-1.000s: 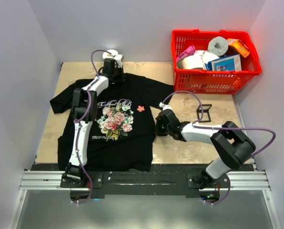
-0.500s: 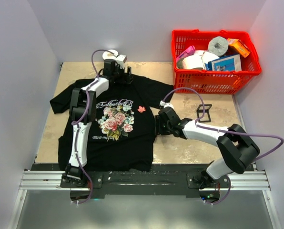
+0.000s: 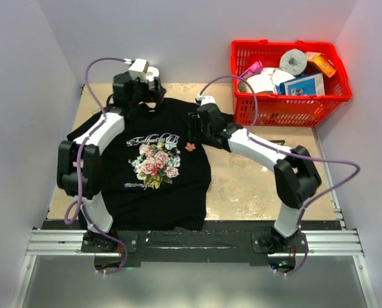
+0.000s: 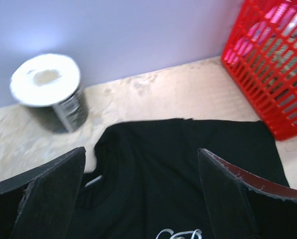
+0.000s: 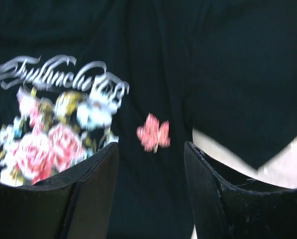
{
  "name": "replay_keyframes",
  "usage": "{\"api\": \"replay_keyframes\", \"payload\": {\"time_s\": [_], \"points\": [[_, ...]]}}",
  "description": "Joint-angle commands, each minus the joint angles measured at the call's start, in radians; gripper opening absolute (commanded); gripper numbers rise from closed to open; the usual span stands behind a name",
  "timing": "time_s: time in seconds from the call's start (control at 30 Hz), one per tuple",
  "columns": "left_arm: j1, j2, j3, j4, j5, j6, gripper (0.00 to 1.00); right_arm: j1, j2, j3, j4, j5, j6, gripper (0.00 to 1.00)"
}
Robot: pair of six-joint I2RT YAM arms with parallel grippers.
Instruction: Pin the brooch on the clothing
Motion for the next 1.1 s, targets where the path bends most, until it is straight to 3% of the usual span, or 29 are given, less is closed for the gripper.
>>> {"api": "replay_keyframes", "payload": {"time_s": [0.0, 0.33, 0.7, 1.07], "points": [[0.152, -0.021, -0.137, -0.009, -0.022, -0.103, 0.98, -0.057, 0.155, 0.181, -0.002, -0.065, -0.065, 0.59], [0.316, 0.094, -0.199, -0.041, -0.010, -0.145, 0.99, -0.128, 0.464, 0.476, -0.044, -0.110, -0.066, 0.58], [0.375, 0.336, 0.005, -0.122, 0.013, -0.215, 0.99, -0.167, 0.665, 0.667, -0.175, -0.093, -0.016, 0.57], [0.399, 0.498, 0.172, -0.128, 0.082, -0.260, 0.99, -0.200, 0.734, 0.778, -0.252, -0.131, 0.052, 0.57]]}}
